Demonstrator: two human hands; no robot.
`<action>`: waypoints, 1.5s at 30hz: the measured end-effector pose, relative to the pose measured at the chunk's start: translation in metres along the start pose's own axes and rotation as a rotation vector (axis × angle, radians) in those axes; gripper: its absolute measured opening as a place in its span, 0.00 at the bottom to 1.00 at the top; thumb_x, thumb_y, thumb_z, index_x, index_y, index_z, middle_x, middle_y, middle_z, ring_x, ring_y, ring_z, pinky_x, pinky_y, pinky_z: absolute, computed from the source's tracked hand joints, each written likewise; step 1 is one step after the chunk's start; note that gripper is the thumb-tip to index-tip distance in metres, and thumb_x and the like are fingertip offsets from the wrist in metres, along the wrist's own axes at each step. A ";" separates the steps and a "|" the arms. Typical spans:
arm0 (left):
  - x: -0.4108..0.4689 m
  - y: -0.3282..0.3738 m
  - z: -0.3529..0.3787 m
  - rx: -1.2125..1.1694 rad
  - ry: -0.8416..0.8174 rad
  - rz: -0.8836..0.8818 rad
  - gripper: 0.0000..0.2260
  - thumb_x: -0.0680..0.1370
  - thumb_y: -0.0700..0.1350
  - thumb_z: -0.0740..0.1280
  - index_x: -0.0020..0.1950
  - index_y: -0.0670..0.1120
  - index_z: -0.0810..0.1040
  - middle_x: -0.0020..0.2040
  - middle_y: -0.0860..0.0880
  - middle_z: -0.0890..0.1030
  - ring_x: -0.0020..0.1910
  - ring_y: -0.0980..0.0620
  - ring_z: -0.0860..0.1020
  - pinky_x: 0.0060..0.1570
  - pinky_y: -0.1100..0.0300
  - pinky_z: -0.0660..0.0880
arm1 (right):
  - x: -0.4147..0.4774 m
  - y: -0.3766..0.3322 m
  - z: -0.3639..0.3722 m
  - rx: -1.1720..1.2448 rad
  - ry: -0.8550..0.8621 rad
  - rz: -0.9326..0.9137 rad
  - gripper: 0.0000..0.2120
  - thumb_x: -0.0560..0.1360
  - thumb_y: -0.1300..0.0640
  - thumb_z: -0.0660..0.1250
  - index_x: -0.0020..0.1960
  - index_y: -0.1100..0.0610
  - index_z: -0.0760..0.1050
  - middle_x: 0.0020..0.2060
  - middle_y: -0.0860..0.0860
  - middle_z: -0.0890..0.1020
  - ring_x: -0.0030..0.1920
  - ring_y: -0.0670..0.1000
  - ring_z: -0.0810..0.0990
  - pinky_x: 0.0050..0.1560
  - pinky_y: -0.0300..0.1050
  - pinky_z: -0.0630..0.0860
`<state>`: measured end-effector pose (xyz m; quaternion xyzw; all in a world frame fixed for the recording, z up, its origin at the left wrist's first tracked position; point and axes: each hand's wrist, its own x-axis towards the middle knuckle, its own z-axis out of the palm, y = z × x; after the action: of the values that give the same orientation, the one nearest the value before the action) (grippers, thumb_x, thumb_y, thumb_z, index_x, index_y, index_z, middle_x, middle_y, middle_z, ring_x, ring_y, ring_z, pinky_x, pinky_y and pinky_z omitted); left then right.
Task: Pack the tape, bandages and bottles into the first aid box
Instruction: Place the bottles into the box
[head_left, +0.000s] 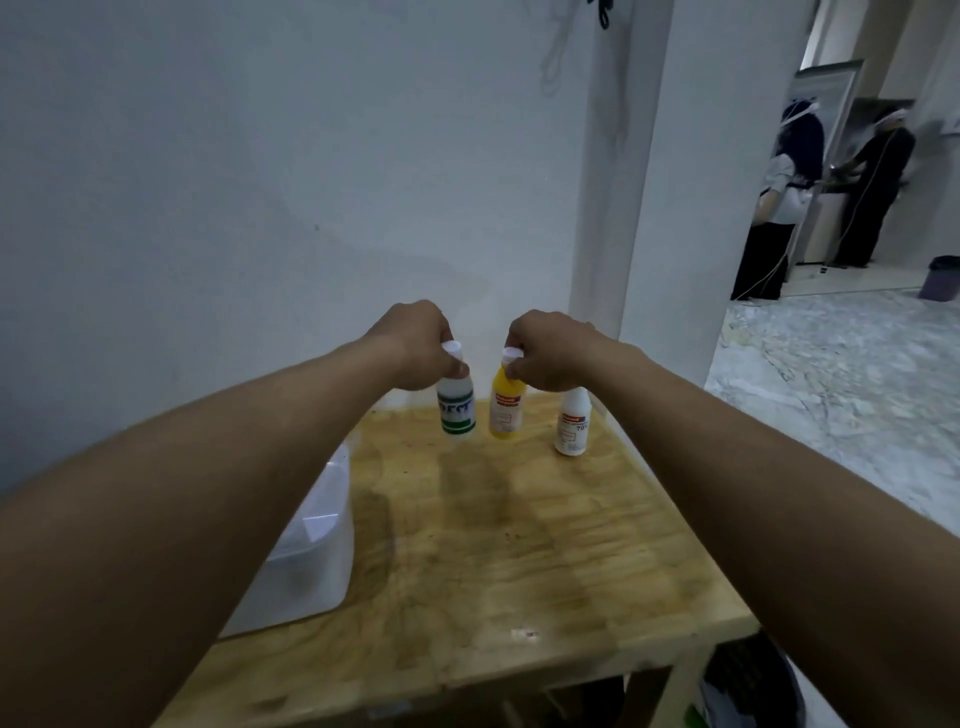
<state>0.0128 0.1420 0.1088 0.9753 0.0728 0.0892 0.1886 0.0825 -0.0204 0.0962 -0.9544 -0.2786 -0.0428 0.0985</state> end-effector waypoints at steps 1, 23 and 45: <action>-0.006 -0.002 -0.011 0.009 0.017 -0.002 0.19 0.74 0.51 0.75 0.59 0.41 0.81 0.52 0.45 0.81 0.49 0.46 0.77 0.43 0.55 0.72 | -0.003 -0.006 -0.007 0.022 0.009 -0.011 0.12 0.78 0.52 0.66 0.58 0.56 0.78 0.54 0.53 0.81 0.53 0.56 0.78 0.59 0.59 0.76; -0.110 -0.077 -0.117 0.112 0.193 -0.202 0.20 0.72 0.55 0.76 0.57 0.42 0.82 0.51 0.45 0.82 0.47 0.45 0.79 0.42 0.55 0.74 | -0.046 -0.155 -0.057 0.210 0.088 -0.317 0.16 0.79 0.51 0.69 0.64 0.56 0.79 0.59 0.54 0.81 0.53 0.53 0.79 0.50 0.46 0.74; -0.105 -0.129 -0.058 0.173 0.070 -0.264 0.21 0.73 0.55 0.75 0.60 0.44 0.82 0.56 0.46 0.83 0.50 0.45 0.80 0.50 0.51 0.79 | -0.013 -0.192 0.036 0.030 -0.078 -0.315 0.16 0.75 0.52 0.74 0.58 0.59 0.80 0.50 0.54 0.84 0.47 0.54 0.81 0.52 0.51 0.82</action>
<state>-0.1149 0.2623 0.0972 0.9662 0.2142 0.0909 0.1114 -0.0307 0.1389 0.0913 -0.8981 -0.4292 -0.0166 0.0939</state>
